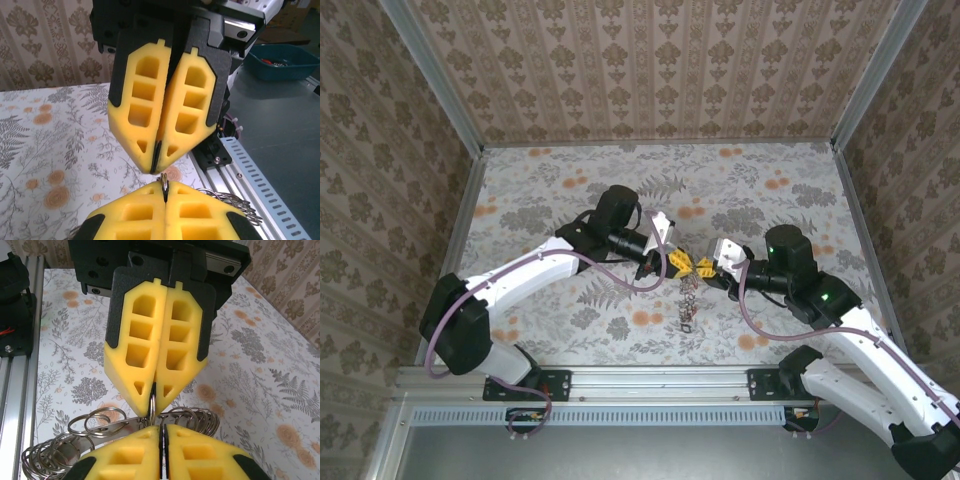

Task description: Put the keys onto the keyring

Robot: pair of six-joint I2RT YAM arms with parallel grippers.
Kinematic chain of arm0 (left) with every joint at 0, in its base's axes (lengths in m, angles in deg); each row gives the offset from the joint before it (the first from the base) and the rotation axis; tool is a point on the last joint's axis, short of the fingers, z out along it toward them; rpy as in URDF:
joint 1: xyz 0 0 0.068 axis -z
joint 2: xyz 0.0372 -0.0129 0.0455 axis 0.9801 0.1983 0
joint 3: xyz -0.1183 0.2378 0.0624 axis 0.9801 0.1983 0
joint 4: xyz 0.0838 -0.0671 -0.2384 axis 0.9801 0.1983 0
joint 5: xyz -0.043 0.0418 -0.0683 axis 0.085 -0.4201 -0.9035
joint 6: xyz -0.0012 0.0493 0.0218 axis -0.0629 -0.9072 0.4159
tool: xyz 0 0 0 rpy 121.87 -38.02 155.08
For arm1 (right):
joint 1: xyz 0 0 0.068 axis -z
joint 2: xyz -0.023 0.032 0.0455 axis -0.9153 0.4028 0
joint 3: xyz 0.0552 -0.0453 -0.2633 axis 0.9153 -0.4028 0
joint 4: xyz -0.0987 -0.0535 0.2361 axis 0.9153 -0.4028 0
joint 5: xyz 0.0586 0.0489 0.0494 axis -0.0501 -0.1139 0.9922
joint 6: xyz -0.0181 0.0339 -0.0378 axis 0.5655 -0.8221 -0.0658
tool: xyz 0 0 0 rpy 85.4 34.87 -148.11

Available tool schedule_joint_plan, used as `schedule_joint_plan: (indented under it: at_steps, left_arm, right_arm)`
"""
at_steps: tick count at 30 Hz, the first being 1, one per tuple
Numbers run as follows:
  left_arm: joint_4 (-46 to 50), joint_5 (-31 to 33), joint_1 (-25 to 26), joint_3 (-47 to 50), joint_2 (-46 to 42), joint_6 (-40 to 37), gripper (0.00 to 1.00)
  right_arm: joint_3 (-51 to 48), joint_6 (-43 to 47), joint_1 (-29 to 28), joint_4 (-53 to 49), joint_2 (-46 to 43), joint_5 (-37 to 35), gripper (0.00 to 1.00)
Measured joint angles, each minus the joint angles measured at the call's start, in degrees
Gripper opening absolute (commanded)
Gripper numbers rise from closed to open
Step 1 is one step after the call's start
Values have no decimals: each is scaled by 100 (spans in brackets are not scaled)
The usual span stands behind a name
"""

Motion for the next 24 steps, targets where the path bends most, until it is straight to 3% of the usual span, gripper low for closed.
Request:
schedule_joint_plan:
  at_steps: [8, 24]
  left_arm:
    - [-234, -59, 0, 107, -9, 184, 0]
    - [-426, 33, -44, 175, -13, 188, 0]
  right_arm:
    - [0, -81, 17, 63, 7, 68, 22]
    - [20, -74, 111, -59, 24, 315, 20]
